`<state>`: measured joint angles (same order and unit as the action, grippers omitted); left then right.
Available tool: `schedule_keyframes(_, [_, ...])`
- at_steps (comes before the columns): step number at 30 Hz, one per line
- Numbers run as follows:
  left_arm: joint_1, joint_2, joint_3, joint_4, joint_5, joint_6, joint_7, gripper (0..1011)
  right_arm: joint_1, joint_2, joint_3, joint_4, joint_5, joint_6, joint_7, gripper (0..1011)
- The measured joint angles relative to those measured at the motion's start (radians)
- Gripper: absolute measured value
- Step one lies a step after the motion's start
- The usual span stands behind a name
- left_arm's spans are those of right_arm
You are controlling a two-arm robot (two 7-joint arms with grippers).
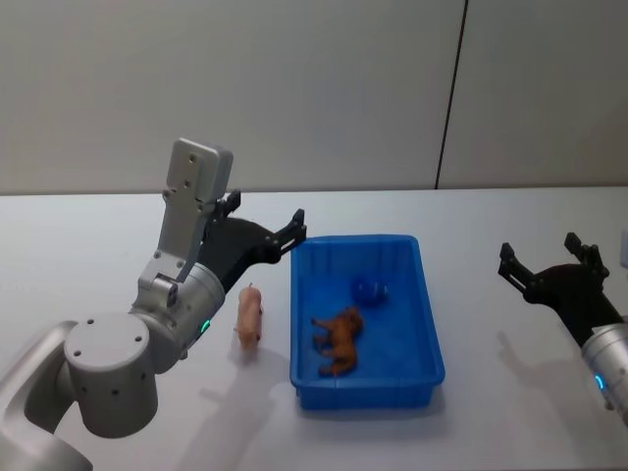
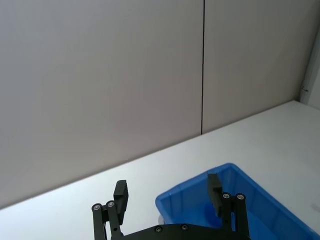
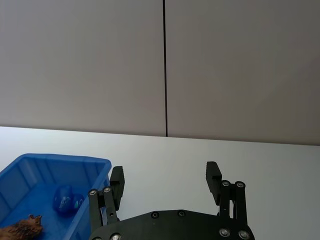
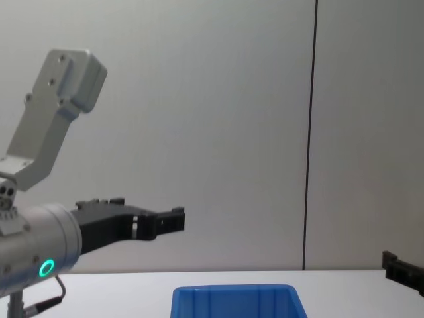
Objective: Pick up the two dolls from the table and place them into the box.
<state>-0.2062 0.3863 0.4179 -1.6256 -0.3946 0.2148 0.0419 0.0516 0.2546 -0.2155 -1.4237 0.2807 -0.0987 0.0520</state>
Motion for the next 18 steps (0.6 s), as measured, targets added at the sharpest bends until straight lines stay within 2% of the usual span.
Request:
schedule_keyframes(8, [-0.009,-0.003,-0.008,0.027,-0.022,0.083,-0.006,1001,-0.003,0.001,0.001,-0.002,0.001,0.0,-0.005,1001])
schedule_keyframes(18, [-0.023,-0.01,-0.013,0.072,-0.022,0.164,-0.018,1001,-0.004,0.002,0.002,-0.004,0.001,0.0,-0.007,1001])
